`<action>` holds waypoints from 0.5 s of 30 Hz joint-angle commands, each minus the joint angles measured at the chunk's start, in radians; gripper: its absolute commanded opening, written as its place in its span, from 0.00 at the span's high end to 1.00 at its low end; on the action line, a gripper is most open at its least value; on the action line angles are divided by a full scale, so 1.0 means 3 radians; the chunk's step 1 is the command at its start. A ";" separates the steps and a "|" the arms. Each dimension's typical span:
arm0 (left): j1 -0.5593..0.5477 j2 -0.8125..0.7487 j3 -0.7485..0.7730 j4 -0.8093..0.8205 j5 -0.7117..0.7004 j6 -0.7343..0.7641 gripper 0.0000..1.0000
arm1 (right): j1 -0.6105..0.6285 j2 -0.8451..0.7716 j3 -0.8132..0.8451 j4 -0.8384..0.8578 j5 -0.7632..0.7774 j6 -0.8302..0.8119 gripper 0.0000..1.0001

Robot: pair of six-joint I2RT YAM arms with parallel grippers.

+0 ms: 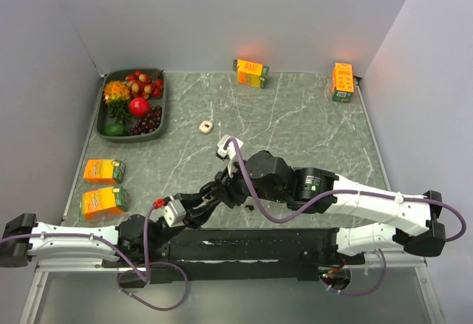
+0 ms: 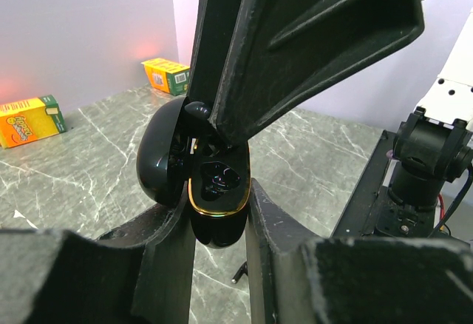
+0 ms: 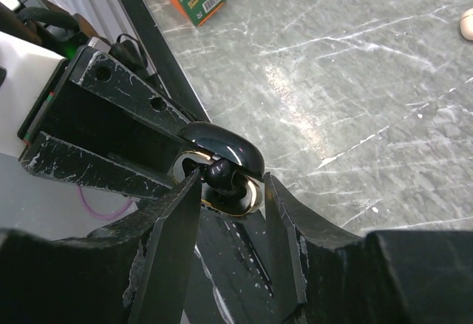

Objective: Insert the wireless bluetooth earbuds into the charging case
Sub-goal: Place the earbud in the charging case.

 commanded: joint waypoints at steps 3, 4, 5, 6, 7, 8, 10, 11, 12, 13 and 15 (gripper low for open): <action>-0.0008 -0.0046 0.0139 0.0119 0.0004 -0.0070 0.99 | 0.0020 -0.0045 0.0147 0.0063 0.0061 -0.0028 0.54; -0.0008 -0.0056 0.0139 0.0114 0.0004 -0.0075 0.99 | 0.0020 -0.0050 0.0142 0.0073 0.0061 -0.0033 0.57; -0.0008 -0.0061 0.0139 0.0104 0.0009 -0.0080 0.99 | 0.0020 -0.0050 0.0142 0.0073 0.0056 -0.0044 0.59; -0.0008 -0.0072 0.0139 0.0098 0.0019 -0.0080 0.99 | 0.0025 -0.0050 0.0142 0.0073 0.0046 -0.0064 0.61; -0.0008 -0.0077 0.0134 0.0093 0.0019 -0.0080 0.99 | 0.0020 -0.0055 0.0137 0.0088 0.0031 -0.0084 0.65; -0.0008 -0.0092 0.0129 0.0093 0.0029 -0.0080 0.99 | 0.0020 -0.0055 0.0112 0.0093 -0.0005 -0.0095 0.67; -0.0008 -0.0112 0.0124 0.0083 0.0060 -0.0080 0.99 | 0.0020 -0.0086 0.0081 0.0119 -0.0041 -0.0141 0.73; -0.0008 -0.0118 0.0119 0.0078 0.0075 -0.0080 0.99 | 0.0020 -0.0106 0.0045 0.0129 -0.0066 -0.0156 0.75; -0.0008 -0.0133 0.0118 0.0073 0.0086 -0.0080 0.99 | 0.0015 -0.0127 0.0035 0.0134 -0.0077 -0.0182 0.76; -0.0008 -0.0143 0.0118 0.0073 0.0101 -0.0085 0.99 | 0.0015 -0.0142 0.0025 0.0139 -0.0092 -0.0192 0.79; -0.0008 -0.0164 0.0108 0.0073 0.0126 -0.0090 0.99 | 0.0020 -0.0173 -0.0011 0.0144 -0.0133 -0.0233 0.80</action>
